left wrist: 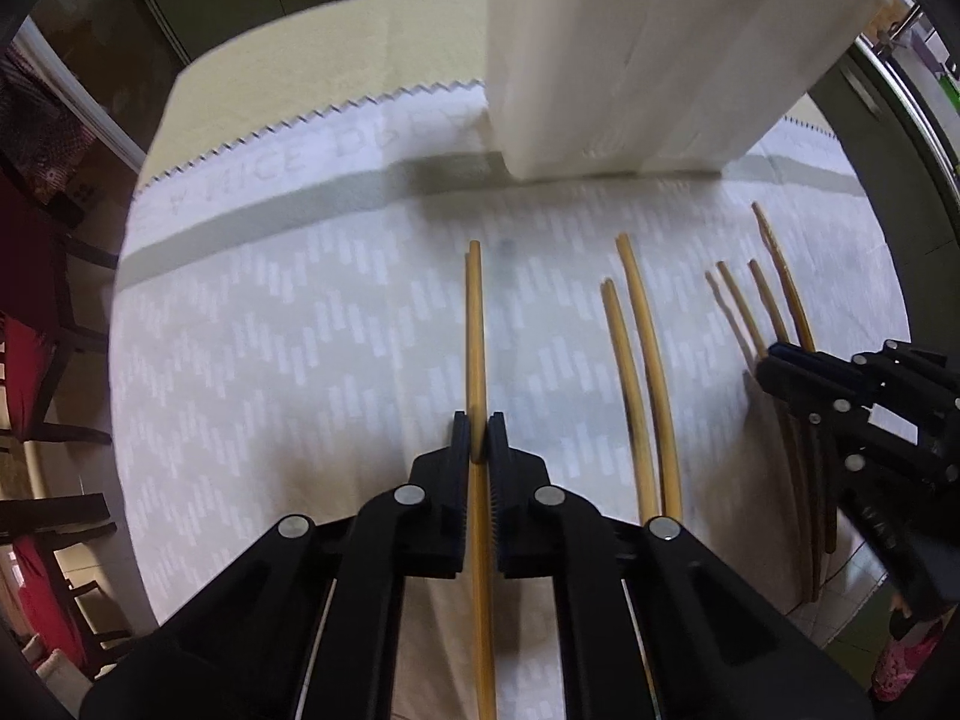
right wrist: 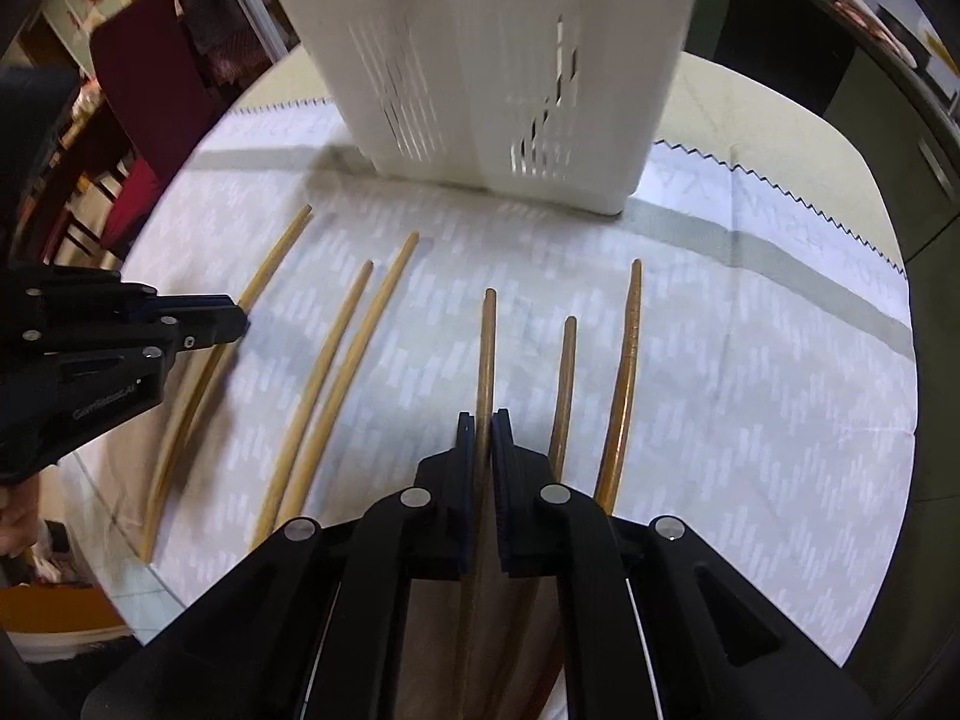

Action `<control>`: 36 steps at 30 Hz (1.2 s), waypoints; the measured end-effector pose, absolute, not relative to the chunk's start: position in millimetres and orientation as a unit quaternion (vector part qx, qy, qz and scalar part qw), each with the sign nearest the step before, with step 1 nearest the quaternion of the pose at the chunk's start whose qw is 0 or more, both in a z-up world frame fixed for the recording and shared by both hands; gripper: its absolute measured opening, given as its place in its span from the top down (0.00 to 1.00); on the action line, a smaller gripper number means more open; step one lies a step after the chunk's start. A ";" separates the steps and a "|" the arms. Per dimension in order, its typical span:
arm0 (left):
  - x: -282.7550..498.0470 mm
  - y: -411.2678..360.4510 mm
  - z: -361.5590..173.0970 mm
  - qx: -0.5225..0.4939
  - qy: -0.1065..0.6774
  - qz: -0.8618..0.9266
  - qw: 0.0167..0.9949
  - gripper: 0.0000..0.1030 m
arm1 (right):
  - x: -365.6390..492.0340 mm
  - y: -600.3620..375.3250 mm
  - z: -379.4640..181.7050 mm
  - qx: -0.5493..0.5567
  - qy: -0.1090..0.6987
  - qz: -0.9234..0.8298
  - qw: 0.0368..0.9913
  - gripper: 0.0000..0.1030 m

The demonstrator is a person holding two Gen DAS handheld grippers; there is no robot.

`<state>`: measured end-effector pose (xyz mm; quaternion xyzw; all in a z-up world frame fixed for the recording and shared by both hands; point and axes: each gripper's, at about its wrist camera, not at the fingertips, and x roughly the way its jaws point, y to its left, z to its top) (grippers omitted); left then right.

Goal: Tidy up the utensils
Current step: 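Grasp another chopstick with the left gripper while the right gripper grasps one too, then lift both held chopsticks and carry them over the white holder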

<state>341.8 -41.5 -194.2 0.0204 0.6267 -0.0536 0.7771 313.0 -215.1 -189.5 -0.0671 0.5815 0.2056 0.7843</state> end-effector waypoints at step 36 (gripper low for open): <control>207.3 -37.4 -37.3 0.016 0.441 -0.132 0.888 0.94 | 183.8 -288.5 -30.9 0.011 0.391 0.263 0.882 0.94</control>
